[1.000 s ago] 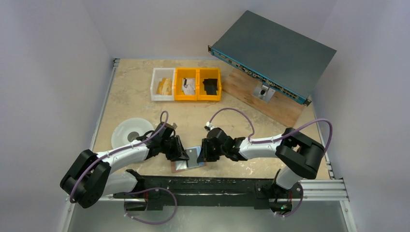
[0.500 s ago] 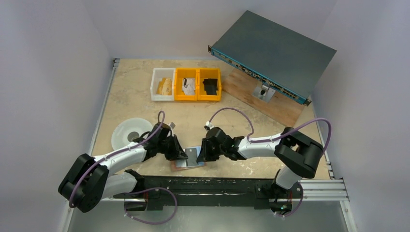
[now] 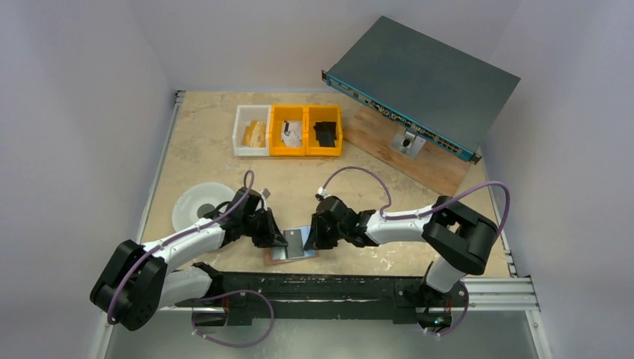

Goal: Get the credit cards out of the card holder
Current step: Remove the credit card from the card holder.

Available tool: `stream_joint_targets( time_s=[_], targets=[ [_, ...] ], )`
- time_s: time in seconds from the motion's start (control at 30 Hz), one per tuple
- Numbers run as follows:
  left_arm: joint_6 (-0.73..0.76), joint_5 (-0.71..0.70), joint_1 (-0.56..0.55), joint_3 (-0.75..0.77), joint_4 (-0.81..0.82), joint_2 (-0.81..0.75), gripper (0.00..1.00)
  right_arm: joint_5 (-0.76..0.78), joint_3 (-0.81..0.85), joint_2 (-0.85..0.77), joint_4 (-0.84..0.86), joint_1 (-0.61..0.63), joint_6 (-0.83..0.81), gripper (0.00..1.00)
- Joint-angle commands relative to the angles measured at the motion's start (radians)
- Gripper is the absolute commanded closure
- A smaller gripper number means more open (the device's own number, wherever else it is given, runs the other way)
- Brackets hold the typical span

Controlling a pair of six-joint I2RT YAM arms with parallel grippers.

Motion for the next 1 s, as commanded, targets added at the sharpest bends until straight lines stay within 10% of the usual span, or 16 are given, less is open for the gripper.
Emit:
stream_joint_targets(
  time_s=[0.0,0.97],
  targets=[
    [0.051,-0.008,0.024,0.028,-0.048,-0.030,1.00,0.073,0.000,0.028,-0.095,-0.003,-0.008,0.95],
    [0.015,0.073,0.040,-0.025,0.089,0.030,0.89,0.057,0.003,0.050,-0.083,-0.009,-0.016,0.95]
  ],
)
